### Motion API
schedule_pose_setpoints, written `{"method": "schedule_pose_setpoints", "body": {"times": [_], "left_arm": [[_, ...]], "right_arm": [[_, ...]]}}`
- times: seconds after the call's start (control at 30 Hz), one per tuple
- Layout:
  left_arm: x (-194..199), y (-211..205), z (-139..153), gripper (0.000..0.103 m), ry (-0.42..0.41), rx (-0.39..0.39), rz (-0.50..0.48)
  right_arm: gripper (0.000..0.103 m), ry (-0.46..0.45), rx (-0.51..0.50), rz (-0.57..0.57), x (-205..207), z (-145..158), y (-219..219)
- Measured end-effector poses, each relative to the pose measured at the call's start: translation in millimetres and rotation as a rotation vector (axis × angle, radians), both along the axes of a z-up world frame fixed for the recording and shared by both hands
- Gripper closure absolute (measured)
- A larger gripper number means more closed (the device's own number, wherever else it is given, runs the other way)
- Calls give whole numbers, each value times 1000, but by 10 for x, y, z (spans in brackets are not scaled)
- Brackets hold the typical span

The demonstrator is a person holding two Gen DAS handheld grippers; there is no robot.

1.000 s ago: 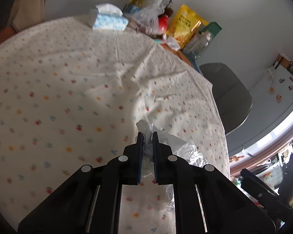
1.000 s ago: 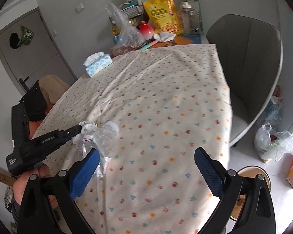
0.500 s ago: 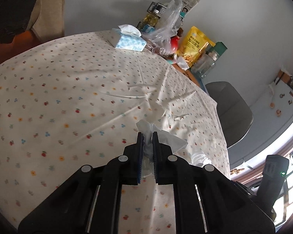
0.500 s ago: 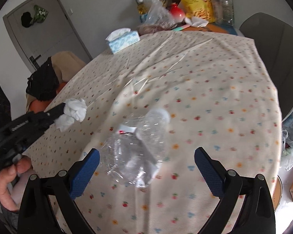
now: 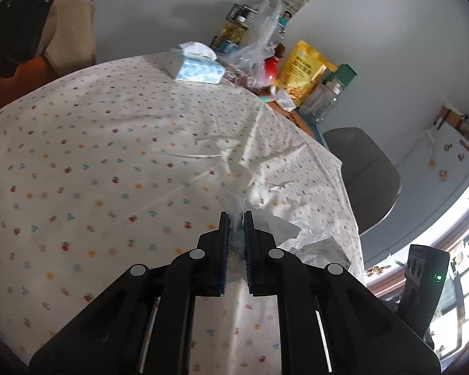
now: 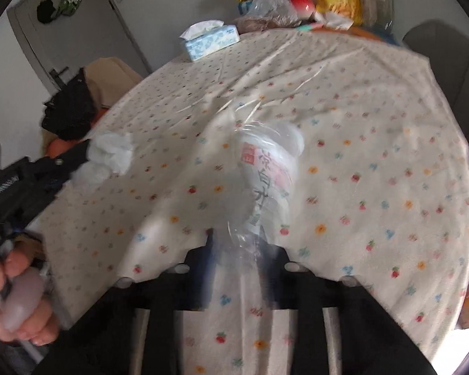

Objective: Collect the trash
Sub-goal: 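Grasp the white tissue with the left tool while the right tool grasps the clear plastic bottle, then carry both held items to the trash bin and open both tools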

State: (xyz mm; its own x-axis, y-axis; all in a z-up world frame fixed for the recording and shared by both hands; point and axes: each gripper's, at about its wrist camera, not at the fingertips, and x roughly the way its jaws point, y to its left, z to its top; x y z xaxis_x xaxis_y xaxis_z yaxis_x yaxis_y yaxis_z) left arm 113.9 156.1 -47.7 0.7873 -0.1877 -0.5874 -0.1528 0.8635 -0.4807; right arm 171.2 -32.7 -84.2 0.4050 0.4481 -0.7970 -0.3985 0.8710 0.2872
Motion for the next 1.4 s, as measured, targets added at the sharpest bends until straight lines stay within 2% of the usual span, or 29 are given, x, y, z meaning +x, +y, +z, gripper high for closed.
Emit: {"method": "schedule_pose_setpoints", "body": {"times": [0.33, 0.57, 1.13, 1.4], "left_arm": [[63, -283, 90, 93, -2, 34, -47], [176, -657, 235, 93, -28, 68, -118], [563, -2254, 411, 93, -62, 127, -411], [644, -2979, 445, 93, -67, 167, -539]], "right_arm": [[82, -41, 83, 1, -136, 172, -271], [82, -105, 105, -53, -207, 371, -607], [82, -195, 105, -283, -465, 663, -1978], [82, -212, 105, -396, -621, 682, -2596]]}}
